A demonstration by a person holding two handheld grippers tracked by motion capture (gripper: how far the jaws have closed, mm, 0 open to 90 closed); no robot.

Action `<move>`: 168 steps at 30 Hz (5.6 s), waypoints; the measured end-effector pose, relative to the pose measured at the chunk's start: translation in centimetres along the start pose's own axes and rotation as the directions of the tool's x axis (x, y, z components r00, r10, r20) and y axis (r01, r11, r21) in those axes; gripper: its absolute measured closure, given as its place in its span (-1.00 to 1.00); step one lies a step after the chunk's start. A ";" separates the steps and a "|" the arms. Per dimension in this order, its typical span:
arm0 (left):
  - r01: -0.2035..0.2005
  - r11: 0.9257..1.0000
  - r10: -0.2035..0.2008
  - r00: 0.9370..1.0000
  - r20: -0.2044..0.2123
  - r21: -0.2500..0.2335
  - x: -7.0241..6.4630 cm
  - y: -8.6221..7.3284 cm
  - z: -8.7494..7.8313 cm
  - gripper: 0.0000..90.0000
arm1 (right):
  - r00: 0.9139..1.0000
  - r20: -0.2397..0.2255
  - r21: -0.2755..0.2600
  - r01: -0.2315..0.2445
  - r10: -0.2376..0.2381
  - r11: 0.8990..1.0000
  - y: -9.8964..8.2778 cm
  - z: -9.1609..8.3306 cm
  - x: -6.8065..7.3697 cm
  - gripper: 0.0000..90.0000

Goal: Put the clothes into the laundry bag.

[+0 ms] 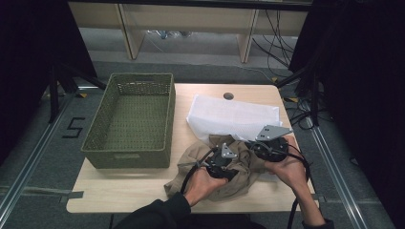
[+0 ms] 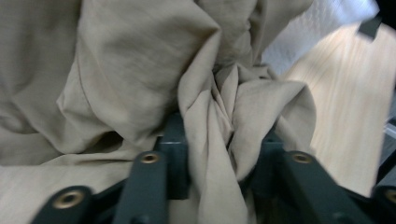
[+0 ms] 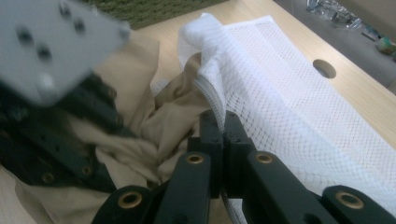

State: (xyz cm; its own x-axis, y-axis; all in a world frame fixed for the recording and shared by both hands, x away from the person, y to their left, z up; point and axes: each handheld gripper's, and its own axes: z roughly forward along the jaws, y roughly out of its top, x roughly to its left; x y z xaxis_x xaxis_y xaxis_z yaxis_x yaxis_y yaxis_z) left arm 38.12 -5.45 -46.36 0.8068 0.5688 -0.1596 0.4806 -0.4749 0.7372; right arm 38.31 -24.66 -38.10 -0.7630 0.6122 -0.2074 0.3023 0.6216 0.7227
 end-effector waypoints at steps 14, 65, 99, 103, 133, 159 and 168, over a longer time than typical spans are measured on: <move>0.091 0.996 -0.091 0.995 0.032 -0.002 6.5 2.1 -4.9 -0.59 | 1.000 -0.008 -0.009 0.002 -0.002 1.000 0.2 -0.2 -0.2 1.00; 0.018 0.994 -0.018 1.000 0.003 -0.110 4.2 3.4 1.7 0.94 | 1.000 0.014 -0.034 0.009 -0.008 0.999 1.1 0.0 0.0 1.00; -0.021 0.994 0.008 0.993 -0.122 -0.103 3.1 3.6 -1.3 0.86 | 1.000 0.009 -0.054 0.014 -0.013 0.998 1.1 -1.5 -0.1 1.00; 0.075 0.966 -0.114 0.983 -0.147 -0.246 3.9 4.9 -2.9 0.86 | 1.000 0.021 -0.100 0.025 -0.023 0.995 2.1 -2.8 0.3 1.00; -0.020 0.993 0.020 1.000 -0.006 0.112 3.9 0.0 -1.8 0.53 | 1.000 -0.015 0.050 -0.021 0.022 0.999 -1.2 0.5 0.1 1.00; -0.064 0.997 0.065 0.998 -0.017 0.049 0.9 -0.2 -5.2 -0.33 | 0.997 -0.063 0.079 -0.045 0.050 0.996 -3.8 1.0 1.0 1.00; -0.082 0.995 0.076 0.992 0.100 0.063 -0.6 -1.6 -2.2 0.72 | 0.998 -0.054 0.106 -0.025 0.031 0.994 -3.6 1.7 1.4 1.00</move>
State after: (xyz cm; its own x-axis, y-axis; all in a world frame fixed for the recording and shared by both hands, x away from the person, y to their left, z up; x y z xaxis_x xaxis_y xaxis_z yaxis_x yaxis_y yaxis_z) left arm 36.09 -3.52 -45.97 0.8712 0.4613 -0.1678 0.4331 -0.5615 0.7051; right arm 37.10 -25.20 -42.16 -0.7831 0.6039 -0.1487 0.3804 0.6543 0.6536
